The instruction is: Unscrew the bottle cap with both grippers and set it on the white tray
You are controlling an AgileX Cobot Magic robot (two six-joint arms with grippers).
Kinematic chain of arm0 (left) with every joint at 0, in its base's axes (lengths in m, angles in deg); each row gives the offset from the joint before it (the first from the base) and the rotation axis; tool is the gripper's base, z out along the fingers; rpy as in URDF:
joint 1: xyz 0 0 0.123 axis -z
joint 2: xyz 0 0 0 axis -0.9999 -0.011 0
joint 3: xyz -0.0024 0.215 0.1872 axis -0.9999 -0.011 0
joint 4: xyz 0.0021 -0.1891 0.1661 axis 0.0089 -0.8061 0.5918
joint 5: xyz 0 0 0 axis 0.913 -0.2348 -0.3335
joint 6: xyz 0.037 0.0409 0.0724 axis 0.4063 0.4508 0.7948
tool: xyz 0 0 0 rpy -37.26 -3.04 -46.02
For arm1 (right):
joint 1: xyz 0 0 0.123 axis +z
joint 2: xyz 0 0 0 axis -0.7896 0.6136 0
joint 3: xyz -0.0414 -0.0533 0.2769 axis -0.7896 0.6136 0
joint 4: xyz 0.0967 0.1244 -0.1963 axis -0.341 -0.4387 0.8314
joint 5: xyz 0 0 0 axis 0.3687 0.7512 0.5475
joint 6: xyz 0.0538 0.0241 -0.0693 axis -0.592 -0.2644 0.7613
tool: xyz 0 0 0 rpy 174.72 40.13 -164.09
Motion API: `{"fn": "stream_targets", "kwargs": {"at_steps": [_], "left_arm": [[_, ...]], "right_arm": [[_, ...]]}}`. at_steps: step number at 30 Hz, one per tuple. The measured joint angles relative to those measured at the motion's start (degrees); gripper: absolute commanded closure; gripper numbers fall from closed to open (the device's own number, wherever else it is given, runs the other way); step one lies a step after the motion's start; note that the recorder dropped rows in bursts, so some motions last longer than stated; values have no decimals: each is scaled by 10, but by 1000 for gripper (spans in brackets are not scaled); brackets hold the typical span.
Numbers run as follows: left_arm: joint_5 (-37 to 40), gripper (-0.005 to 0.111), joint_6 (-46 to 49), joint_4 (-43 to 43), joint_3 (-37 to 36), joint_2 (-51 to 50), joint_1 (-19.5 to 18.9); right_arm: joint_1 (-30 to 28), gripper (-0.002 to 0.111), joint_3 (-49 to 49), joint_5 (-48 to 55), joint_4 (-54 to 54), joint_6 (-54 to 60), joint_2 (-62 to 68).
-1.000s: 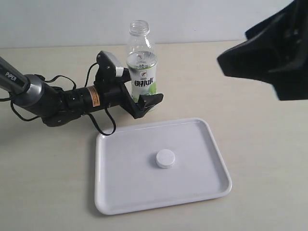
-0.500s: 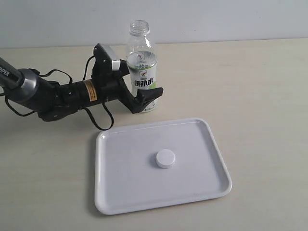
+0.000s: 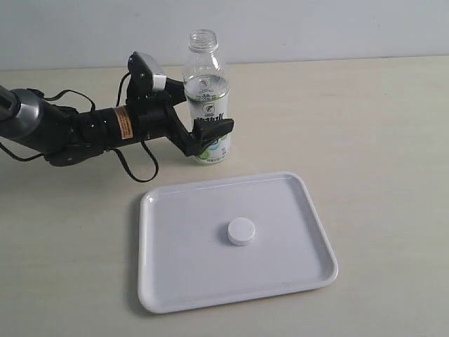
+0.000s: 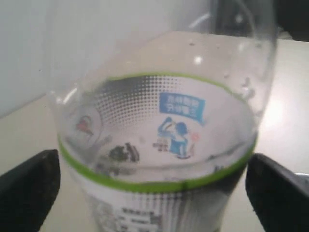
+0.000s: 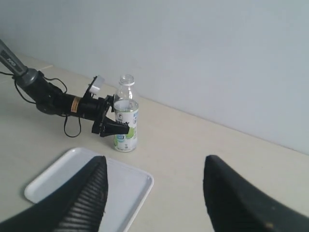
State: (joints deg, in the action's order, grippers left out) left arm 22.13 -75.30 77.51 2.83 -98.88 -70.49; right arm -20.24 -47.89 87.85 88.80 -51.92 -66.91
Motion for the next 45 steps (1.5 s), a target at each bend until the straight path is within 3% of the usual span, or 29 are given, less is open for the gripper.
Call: {"fn": "stream_targets", "kwargs": {"at_steps": [13,26,36,45], "left_arm": [[-29,1,-46,46,0,23,-17],[-75,1,-188,176,0,70,-91],[-76,1,-323,269,0,125,-172],[-76,1,-333,391,0,126,-182]], "right_arm": [[0,52,0,1,-18,1,-16],[0,52,0,1,-14,1,-16],[0,52,0,1,-13,1,-16],[0,52,0,1,-13,1,-16]]}}
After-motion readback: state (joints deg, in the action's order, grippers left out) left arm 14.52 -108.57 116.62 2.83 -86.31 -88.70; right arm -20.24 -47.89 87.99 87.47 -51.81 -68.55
